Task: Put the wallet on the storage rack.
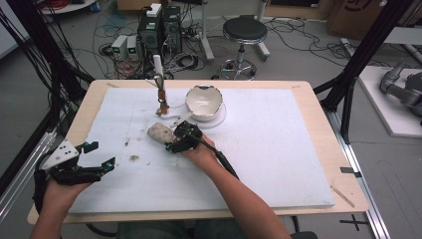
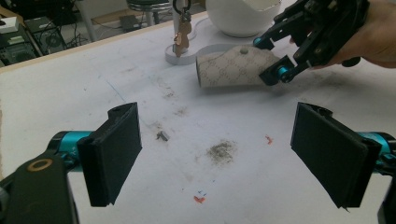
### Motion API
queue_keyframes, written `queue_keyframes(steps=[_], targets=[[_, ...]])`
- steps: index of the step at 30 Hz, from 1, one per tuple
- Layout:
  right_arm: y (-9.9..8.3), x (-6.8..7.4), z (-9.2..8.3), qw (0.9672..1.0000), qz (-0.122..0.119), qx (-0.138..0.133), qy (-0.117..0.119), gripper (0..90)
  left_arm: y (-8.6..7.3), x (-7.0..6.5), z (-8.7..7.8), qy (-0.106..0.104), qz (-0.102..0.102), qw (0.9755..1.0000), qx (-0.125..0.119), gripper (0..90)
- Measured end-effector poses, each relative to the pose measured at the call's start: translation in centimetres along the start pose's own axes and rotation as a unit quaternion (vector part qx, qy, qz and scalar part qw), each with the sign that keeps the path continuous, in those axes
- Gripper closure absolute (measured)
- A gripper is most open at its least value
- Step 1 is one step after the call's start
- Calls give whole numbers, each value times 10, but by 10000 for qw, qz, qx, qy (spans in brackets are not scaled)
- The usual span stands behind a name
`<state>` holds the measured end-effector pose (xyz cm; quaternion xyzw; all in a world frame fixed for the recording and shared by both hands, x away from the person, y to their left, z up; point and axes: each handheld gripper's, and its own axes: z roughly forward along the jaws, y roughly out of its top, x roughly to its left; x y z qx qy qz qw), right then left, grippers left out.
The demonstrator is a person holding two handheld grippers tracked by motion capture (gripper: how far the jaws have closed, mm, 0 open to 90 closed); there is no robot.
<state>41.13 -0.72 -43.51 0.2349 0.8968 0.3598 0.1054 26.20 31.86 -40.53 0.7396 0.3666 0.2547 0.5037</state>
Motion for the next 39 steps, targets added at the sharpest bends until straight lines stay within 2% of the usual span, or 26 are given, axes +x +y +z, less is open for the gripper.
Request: queue_keyframes(steps=[6,7,9,11,12,16,26,28,30,34,39], targets=[[0,-3,-27,9997,-60,-242,-73,364,1,-1,3,-35,12,10000,2,162],[0,-3,-27,9997,-60,-242,-73,364,1,-1,3,-35,12,10000,2,162],[-1,-5,-41,9993,-61,-339,-120,364,2,-1,5,-50,17,10000,5,162],[-1,-6,-45,9992,-62,-371,-138,364,2,-2,6,-72,21,10000,10,162],[-3,-7,-53,9989,-78,-422,-178,364,2,-2,7,-87,20,10000,3,162],[-4,-9,-62,9986,-49,-466,-235,364,4,-2,11,-128,30,9999,7,162],[-11,-31,-104,9961,81,-662,-585,364,7,-4,23,-253,59,9997,18,162],[-12,-33,-107,9958,82,-671,-615,364,8,-4,25,-284,64,9996,11,162],[-17,-40,-117,9947,170,-717,-711,364,9,-5,28,-303,82,9995,21,162],[-22,-50,-128,9937,248,-711,-830,364,10,-5,31,-325,83,9994,23,162],[-24,-59,-133,9926,334,-683,-944,364,10,-5,30,-313,82,9995,27,162]])
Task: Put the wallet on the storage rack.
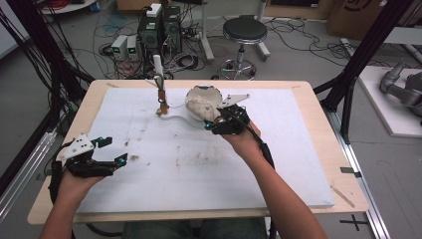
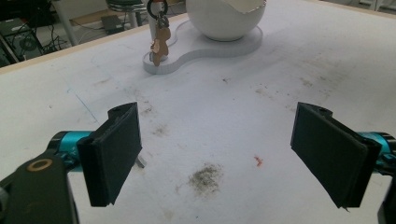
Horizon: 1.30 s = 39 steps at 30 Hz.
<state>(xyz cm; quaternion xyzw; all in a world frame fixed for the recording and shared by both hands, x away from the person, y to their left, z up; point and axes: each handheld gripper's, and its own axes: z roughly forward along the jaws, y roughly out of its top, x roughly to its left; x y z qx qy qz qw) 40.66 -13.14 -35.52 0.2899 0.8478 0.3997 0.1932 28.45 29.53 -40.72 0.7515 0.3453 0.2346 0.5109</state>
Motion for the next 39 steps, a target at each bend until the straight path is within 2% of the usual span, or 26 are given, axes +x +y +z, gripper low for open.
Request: queue_keyframes(steps=[4,6,16,19,25,36,39], targets=[[1,-8,2,9999,0,59,-104,363,-1,1,-2,32,-22,10000,-8,162],[4,-11,5,9996,-111,167,-217,363,-1,1,-2,31,-31,10000,-1,162],[14,-17,21,9983,-255,384,-343,363,-2,1,-4,46,-22,10000,2,162],[18,-21,28,9969,-297,578,-437,362,-3,2,-5,52,-34,10000,7,162],[23,-22,39,9951,-413,743,-506,363,-4,3,-5,60,-39,10000,-5,163],[30,-23,57,9913,-468,1031,-670,360,-5,3,-4,36,-38,10000,23,162],[31,-23,60,9914,-467,993,-717,360,-5,3,-5,39,-67,10000,-1,162]])
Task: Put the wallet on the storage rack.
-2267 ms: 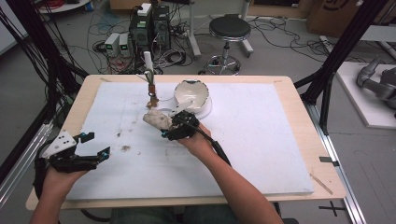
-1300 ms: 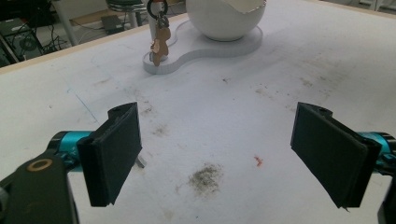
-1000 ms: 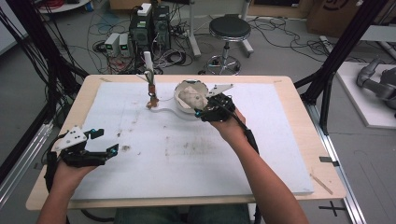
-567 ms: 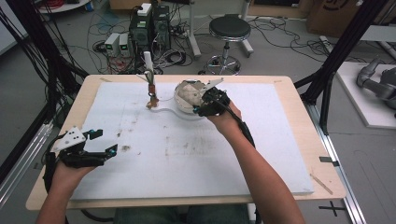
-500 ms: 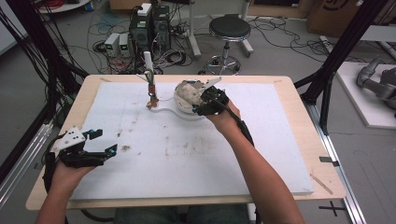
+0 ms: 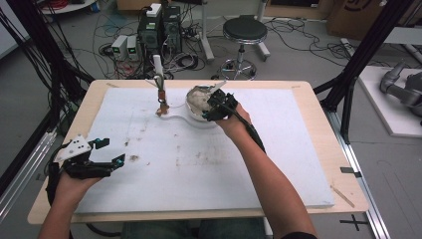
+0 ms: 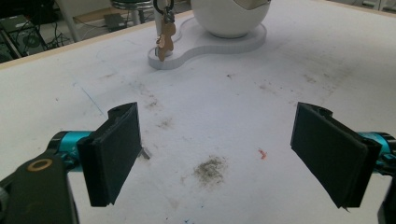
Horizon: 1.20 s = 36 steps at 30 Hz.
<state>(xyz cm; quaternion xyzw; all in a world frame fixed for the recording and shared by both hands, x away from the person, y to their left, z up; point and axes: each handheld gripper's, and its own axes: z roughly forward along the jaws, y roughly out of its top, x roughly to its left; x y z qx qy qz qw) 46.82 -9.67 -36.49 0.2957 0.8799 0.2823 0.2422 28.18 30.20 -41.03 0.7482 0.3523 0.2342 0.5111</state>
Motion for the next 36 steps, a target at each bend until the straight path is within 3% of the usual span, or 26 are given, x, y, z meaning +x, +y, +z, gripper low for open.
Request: queue_keyframes(steps=[6,12,17,29,33,36], targets=[[0,-2,7,10000,43,52,21,357,0,1,-1,18,8,10000,-7,162],[1,-1,8,9998,92,-96,-140,340,-1,0,-1,8,-4,10000,-7,162],[0,-2,6,9997,69,-115,-199,272,-1,0,-1,-1,5,10000,-5,162],[-4,-5,-18,9992,344,-189,3,214,0,-1,2,-47,17,10000,38,162],[-6,-5,-30,9990,317,-303,92,209,1,-3,5,-83,17,10000,20,162],[-15,-6,-44,9976,329,-595,162,208,2,-3,9,-123,51,9999,34,162]])
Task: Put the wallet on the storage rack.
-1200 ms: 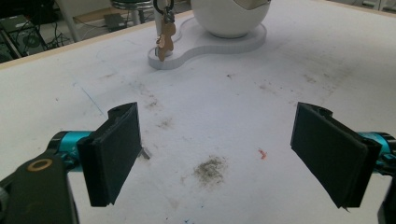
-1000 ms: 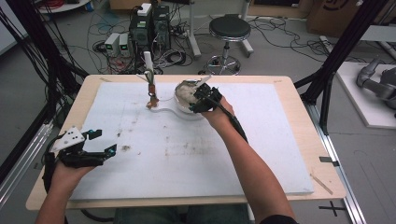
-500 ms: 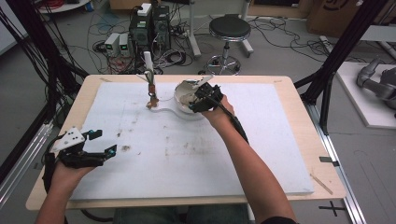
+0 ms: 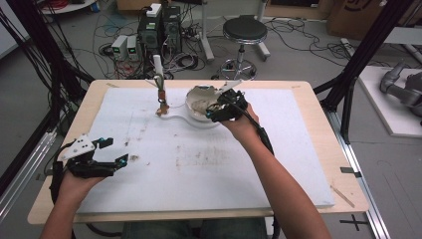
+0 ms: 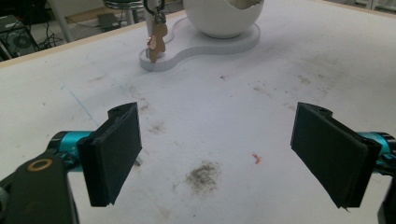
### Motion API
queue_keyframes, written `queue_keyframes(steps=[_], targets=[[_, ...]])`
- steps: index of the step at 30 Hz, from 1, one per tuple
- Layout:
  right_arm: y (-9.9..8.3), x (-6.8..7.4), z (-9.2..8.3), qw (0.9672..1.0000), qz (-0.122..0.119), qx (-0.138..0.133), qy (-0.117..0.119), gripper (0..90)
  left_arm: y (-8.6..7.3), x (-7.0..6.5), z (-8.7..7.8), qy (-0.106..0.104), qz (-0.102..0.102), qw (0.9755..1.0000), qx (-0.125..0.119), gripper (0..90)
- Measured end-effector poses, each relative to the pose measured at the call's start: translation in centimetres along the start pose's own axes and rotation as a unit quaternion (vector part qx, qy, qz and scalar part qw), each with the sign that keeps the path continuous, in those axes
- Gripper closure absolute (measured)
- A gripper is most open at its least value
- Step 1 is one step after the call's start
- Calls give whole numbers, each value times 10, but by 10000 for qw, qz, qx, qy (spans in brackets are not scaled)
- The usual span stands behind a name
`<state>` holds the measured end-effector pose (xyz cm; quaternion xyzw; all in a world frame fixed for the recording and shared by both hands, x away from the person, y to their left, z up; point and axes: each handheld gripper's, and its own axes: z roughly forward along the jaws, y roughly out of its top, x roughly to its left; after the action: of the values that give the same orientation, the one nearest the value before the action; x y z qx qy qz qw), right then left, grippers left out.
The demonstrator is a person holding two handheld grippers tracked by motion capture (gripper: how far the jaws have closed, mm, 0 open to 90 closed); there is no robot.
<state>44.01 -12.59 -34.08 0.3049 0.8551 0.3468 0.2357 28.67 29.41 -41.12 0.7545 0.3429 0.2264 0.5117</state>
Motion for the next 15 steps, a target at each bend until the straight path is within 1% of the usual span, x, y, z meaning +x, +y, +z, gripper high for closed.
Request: queue_keyframes(steps=[1,2,3,4,5,6,7,8,9,11,12,14,15], targets=[[0,0,0,10000,0,0,0,208,1,0,1,-18,15,10000,6,162],[-3,0,-3,9999,48,-60,74,208,1,0,3,-35,30,10000,17,162],[-10,-1,-9,9998,35,-83,177,208,2,1,5,-38,53,10000,28,162],[-10,-1,-9,9998,35,-83,177,208,2,1,6,-57,41,10000,25,162],[-16,-2,-14,9998,16,-76,209,209,3,1,8,-66,33,10000,12,162],[-19,-2,-18,9997,33,-134,212,209,4,1,9,-78,51,10000,20,162],[-19,-2,-18,9997,33,-134,212,209,4,1,10,-79,35,10000,2,162],[-24,-4,-24,9995,55,-215,221,208,5,1,12,-87,28,10000,-14,162],[-24,-4,-24,9995,55,-215,221,208,5,1,13,-98,25,9999,-14,162],[-30,-6,-29,9994,95,-255,221,208,5,1,16,-98,18,9999,13,162],[-35,-8,-33,9992,144,-274,268,208,5,2,17,-100,19,9999,21,162],[-37,-8,-36,9991,143,-299,264,208,5,2,19,-95,3,10000,28,162],[-40,-8,-39,9989,136,-353,270,208,6,2,20,-107,9,9999,26,162]])
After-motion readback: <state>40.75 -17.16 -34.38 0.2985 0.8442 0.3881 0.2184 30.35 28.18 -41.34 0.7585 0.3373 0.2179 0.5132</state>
